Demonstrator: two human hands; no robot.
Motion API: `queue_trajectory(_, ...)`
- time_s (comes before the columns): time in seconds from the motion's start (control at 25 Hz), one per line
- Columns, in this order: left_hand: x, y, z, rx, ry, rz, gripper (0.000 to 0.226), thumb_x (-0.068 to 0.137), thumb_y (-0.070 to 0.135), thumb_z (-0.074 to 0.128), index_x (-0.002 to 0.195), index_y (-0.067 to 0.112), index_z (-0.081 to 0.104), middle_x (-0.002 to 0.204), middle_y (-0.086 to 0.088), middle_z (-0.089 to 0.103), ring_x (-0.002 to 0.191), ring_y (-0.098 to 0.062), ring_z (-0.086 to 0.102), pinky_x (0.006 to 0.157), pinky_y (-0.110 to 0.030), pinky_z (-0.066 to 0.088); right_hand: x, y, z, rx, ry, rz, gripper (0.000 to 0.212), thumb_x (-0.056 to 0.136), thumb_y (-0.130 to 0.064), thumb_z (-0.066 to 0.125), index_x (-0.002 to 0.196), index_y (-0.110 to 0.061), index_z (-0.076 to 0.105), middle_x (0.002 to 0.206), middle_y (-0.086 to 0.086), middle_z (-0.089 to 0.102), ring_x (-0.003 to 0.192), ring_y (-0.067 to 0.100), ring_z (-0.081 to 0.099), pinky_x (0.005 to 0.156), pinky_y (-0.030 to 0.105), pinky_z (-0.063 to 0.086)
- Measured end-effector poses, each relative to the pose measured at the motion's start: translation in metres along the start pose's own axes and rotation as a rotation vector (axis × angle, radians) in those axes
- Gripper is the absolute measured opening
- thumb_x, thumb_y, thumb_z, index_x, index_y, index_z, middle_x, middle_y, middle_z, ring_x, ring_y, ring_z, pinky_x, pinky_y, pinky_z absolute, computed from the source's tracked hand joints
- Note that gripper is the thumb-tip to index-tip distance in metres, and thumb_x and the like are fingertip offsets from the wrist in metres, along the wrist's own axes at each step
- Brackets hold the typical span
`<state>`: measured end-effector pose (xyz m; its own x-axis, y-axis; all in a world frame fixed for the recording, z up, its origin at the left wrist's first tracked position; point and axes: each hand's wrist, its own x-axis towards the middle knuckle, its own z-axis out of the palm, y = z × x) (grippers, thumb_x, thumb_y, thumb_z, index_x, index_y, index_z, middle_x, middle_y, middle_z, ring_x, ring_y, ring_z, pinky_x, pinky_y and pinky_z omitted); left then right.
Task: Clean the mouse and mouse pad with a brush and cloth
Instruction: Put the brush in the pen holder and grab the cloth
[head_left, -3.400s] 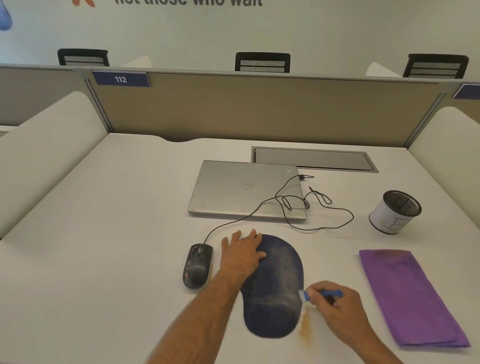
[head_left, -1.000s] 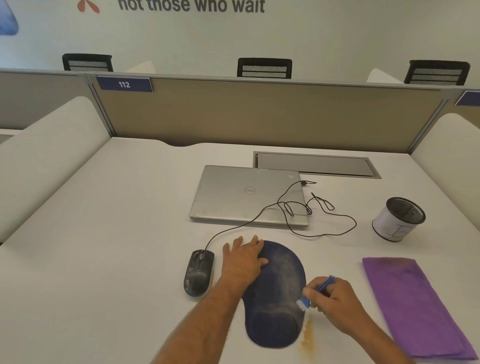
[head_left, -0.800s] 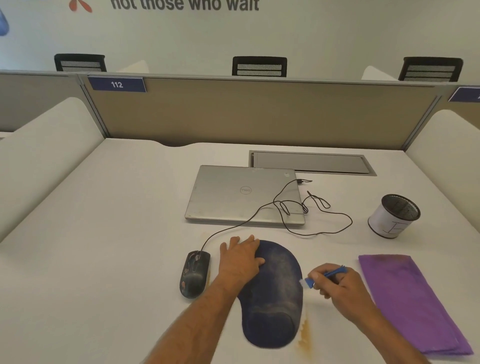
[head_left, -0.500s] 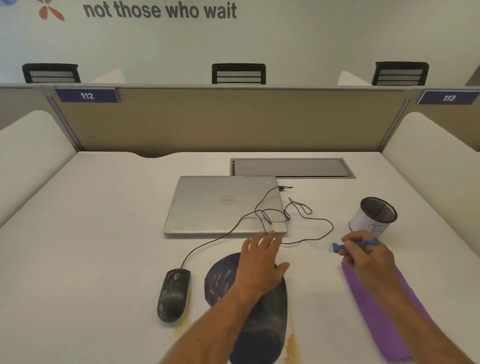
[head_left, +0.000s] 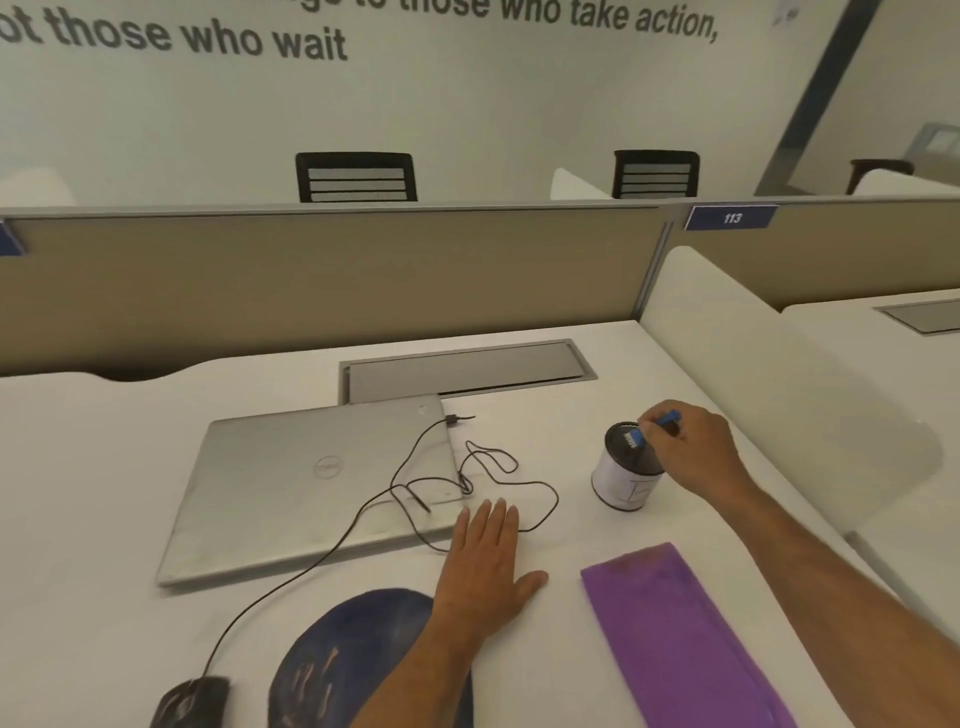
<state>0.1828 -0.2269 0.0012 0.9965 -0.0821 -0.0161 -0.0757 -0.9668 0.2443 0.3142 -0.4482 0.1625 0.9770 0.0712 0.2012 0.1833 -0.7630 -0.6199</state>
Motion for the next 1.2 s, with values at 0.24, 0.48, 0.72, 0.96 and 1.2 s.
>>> queue_trajectory(0.24, 0.006, -0.001, 0.014, -0.002, 0.027, -0.009, 0.084, 0.097, 0.070, 0.028, 0.139, 0.002, 0.055, 0.147, -0.014, 0.052, 0.137, -0.030, 0.048, 0.113, -0.050, 0.019, 0.034, 0.029, 0.022, -0.341, -0.284, -0.029, 0.015, 0.085, -0.022, 0.059, 0.096, -0.023, 0.070, 0.100, 0.006, 0.070, 0.086, 0.025, 0.064, 0.072, 0.032, 0.051)
queue_trajectory(0.48, 0.003, -0.003, 0.012, 0.054, 0.062, -0.019, 0.083, 0.096, 0.070, 0.031, 0.141, 0.004, 0.055, 0.149, -0.012, 0.051, 0.139, -0.028, 0.046, 0.113, -0.049, 0.019, 0.045, 0.038, 0.037, -0.633, -0.408, -0.054, 0.026, 0.086, -0.024, 0.056, 0.110, -0.025, 0.066, 0.104, 0.007, 0.068, 0.087, 0.027, 0.063, 0.066, 0.029, 0.045)
queue_trajectory(0.72, 0.003, -0.004, 0.014, 0.064, 0.038, -0.037, 0.083, 0.096, 0.071, 0.031, 0.143, 0.005, 0.053, 0.151, -0.011, 0.048, 0.141, -0.027, 0.043, 0.114, -0.049, 0.017, 0.043, 0.029, 0.035, -0.783, -0.451, -0.134, 0.028, 0.081, -0.016, 0.055, 0.106, -0.024, 0.067, 0.097, 0.005, 0.068, 0.080, 0.024, 0.060, 0.064, 0.030, 0.047)
queue_trajectory(0.96, 0.005, -0.003, 0.014, 0.054, 0.034, -0.034, 0.084, 0.096, 0.072, 0.029, 0.144, 0.007, 0.051, 0.152, -0.010, 0.047, 0.143, -0.026, 0.040, 0.116, -0.048, 0.012, 0.014, 0.012, 0.009, -0.391, -0.039, -0.232, 0.025, 0.086, -0.012, 0.060, 0.109, -0.018, 0.068, 0.100, 0.002, 0.071, 0.091, 0.026, 0.060, 0.077, 0.035, 0.049)
queue_trajectory(1.2, 0.002, -0.001, 0.005, 0.119, 0.015, -0.009, 0.089, 0.096, 0.073, 0.010, 0.160, 0.012, 0.000, 0.167, -0.004, -0.007, 0.153, -0.020, -0.013, 0.119, -0.045, -0.018, -0.101, 0.027, 0.021, 0.004, 0.122, -0.157, 0.019, 0.080, -0.015, 0.072, 0.098, -0.018, 0.069, 0.091, -0.001, 0.071, 0.080, 0.022, 0.062, 0.071, 0.034, 0.051)
